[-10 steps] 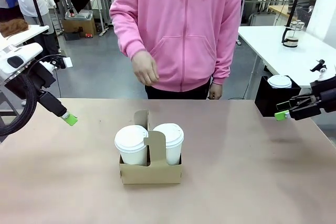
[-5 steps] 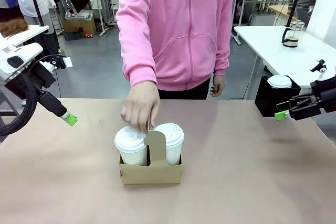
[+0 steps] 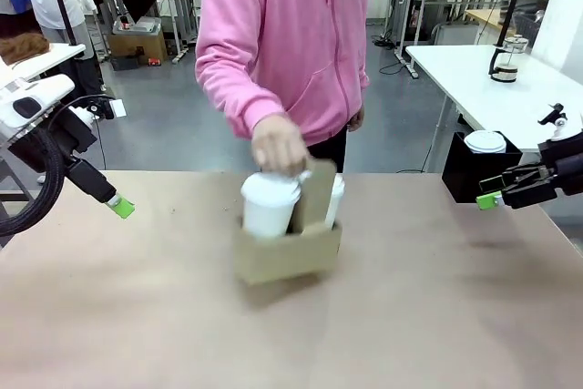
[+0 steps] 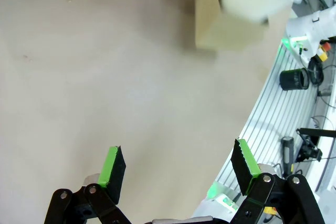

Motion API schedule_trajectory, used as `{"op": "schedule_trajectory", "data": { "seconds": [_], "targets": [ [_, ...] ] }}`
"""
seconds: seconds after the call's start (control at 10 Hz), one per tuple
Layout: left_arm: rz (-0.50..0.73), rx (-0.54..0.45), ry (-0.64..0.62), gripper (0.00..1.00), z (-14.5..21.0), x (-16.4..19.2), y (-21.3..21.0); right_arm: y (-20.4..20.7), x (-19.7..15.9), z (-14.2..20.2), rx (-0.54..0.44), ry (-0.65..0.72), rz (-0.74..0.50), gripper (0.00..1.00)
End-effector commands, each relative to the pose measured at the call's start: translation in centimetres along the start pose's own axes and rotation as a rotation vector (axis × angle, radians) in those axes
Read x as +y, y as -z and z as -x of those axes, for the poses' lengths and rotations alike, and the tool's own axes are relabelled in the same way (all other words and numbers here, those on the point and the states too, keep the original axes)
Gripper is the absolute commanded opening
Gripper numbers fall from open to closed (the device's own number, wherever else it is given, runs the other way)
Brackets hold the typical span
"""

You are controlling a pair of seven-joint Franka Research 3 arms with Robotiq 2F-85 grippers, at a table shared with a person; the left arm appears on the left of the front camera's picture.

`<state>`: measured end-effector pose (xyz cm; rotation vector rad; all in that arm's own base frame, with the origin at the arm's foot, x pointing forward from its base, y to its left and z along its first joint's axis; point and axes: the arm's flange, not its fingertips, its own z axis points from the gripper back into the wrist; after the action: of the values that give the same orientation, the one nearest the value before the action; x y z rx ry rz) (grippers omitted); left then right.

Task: Pour a drink into a cup and package it in a carrier.
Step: Insert the held 600 ml Paper Cup into the Cup Carrier.

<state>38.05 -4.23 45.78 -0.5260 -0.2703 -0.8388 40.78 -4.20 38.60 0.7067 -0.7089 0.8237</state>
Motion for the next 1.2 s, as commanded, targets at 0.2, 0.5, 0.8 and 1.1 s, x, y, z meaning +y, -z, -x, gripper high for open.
{"op": "schedule_trajectory", "data": {
  "seconds": [0.2, 0.5, 0.8, 1.1],
  "targets": [
    [0.004, -0.002, -0.016, 1.0, -0.16, -0.1, -0.05, -0.14, -0.3, -0.25, 0.001, -0.004, 0.005, 1.0],
    [0.004, -0.002, -0.016, 1.0, -0.16, -0.1, -0.05, -0.14, -0.3, -0.25, 0.001, -0.004, 0.005, 1.0],
    [0.004, -0.002, -0.016, 1.0, -0.16, -0.1, -0.05, -0.14, -0.3, -0.25, 0.001, -0.004, 0.005, 1.0],
    [0.004, -0.002, -0.016, 1.0, -0.16, -0.1, -0.05, -0.14, -0.3, -0.25, 0.001, -0.004, 0.005, 1.0]
  ]
}}
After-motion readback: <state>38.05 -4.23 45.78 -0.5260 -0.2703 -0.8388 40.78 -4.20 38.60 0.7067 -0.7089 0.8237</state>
